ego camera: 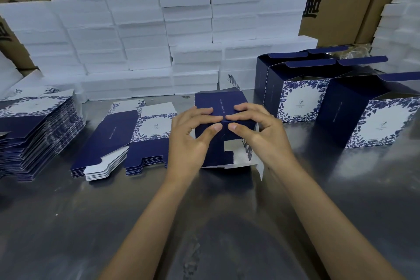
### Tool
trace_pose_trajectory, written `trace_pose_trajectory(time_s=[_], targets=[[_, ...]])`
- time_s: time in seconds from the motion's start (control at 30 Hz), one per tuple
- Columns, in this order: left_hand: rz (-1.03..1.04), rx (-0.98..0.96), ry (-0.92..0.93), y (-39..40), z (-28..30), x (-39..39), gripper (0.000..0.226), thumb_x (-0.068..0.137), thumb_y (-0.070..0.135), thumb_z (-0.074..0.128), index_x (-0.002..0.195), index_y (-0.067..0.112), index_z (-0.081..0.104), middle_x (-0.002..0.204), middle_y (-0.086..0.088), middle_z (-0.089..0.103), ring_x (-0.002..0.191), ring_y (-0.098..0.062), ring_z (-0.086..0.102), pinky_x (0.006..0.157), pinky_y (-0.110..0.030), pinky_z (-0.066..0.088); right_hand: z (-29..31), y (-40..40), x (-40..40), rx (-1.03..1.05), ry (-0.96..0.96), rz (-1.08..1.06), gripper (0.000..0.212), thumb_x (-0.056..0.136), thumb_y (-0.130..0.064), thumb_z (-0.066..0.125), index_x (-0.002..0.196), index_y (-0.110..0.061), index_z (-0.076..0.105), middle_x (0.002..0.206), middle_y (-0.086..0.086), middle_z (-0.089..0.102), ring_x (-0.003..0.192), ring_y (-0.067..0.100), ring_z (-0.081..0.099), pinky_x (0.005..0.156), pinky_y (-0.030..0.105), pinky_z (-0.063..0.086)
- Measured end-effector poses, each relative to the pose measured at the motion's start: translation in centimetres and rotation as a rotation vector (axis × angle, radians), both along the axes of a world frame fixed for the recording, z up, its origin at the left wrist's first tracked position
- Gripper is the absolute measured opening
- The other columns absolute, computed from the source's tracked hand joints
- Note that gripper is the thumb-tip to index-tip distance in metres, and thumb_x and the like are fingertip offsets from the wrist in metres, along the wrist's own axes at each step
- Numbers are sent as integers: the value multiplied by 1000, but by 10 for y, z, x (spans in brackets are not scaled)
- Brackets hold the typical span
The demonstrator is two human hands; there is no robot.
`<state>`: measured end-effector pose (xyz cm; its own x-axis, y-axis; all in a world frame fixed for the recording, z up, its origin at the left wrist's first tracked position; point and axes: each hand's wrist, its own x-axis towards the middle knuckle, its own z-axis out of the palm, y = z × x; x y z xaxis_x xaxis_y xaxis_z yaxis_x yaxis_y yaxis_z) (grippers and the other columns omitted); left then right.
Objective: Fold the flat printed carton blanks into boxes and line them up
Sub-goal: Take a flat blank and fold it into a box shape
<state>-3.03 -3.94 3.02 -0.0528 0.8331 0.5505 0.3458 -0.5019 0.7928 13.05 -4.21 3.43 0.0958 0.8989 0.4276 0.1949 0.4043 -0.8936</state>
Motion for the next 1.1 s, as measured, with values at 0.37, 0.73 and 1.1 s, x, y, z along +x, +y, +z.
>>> trace_pose_trajectory(time_s=[0.37, 0.73, 1.1], targets=[[-43, -19, 42, 2, 2, -11, 18, 88, 20, 74, 98, 35, 75, 116, 20, 69, 129, -4, 47, 110, -36, 37, 0, -1, 5, 34, -44, 7, 21, 87, -2, 75, 96, -21, 76, 123, -1, 67, 124, 11, 58, 112, 36, 41], [-55, 3, 30, 0, 2, -9, 20, 92, 12, 70, 100, 29, 75, 118, 16, 69, 131, -5, 47, 111, -36, 37, -1, 2, 10, 42, -48, -1, 23, 85, -1, 76, 99, -20, 78, 123, -3, 68, 122, 7, 59, 113, 39, 41], [27, 264, 516, -3, -12, 3, 27, 83, 37, 70, 110, 31, 68, 134, 8, 47, 131, -12, 36, 109, -39, 34, -2, 7, 23, -255, 37, 80, 54, 93, -10, 67, 137, -38, 53, 137, -12, 61, 118, 6, 61, 94, 22, 51]])
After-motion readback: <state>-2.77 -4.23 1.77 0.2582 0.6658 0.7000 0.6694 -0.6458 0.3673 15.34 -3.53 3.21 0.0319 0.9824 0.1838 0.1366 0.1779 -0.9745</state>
